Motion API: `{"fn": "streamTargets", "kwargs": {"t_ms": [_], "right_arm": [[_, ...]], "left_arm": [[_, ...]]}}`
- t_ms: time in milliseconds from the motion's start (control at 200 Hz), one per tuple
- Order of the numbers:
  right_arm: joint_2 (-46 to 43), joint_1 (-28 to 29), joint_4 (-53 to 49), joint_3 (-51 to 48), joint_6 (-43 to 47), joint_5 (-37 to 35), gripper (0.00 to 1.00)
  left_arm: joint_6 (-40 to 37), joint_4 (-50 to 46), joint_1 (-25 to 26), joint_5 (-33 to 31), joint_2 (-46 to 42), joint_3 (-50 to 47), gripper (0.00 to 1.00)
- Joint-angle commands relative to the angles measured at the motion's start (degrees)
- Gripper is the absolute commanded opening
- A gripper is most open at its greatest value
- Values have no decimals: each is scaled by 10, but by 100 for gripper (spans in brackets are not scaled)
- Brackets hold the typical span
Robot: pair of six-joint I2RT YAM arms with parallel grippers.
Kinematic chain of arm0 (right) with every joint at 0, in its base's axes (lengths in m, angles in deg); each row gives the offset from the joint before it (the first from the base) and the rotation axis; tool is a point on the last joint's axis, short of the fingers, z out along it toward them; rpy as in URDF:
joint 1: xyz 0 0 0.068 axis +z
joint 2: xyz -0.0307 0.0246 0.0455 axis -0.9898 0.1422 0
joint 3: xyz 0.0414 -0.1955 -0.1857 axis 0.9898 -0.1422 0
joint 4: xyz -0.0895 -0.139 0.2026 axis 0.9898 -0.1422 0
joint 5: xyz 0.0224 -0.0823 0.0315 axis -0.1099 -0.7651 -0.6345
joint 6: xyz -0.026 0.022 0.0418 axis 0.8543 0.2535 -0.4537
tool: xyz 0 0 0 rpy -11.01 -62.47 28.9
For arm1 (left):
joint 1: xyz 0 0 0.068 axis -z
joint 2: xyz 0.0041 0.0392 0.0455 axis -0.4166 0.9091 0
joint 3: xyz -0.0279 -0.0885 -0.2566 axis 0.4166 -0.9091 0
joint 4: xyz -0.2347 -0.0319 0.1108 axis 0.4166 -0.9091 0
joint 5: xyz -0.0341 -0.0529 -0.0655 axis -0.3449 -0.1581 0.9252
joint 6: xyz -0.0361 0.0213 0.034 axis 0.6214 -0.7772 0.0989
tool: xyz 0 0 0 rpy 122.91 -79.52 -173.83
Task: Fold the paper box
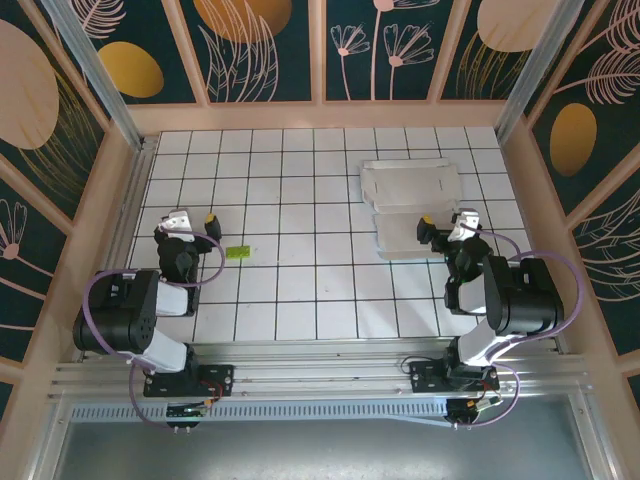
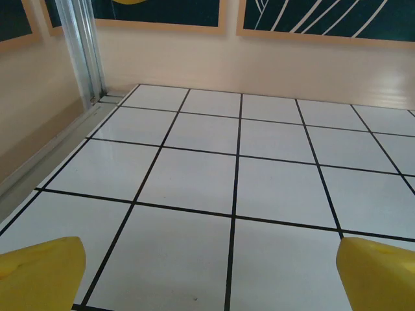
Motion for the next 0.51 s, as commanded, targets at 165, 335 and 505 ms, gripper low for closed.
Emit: {"fn": "streamTargets", "kwargs": {"t_ms": [165,335,505], "right_arm": [[-7,0,6,8,-6,-17,99],[-7,1,6,8,-6,-17,99],[-8,1,43,-12,-3,0,99]], "left_arm": [[-6,22,-3,6,-4,6,99],[-5,24,-4,3,-5,4,99],[3,38,-3,-19,-13,-7,99]]}}
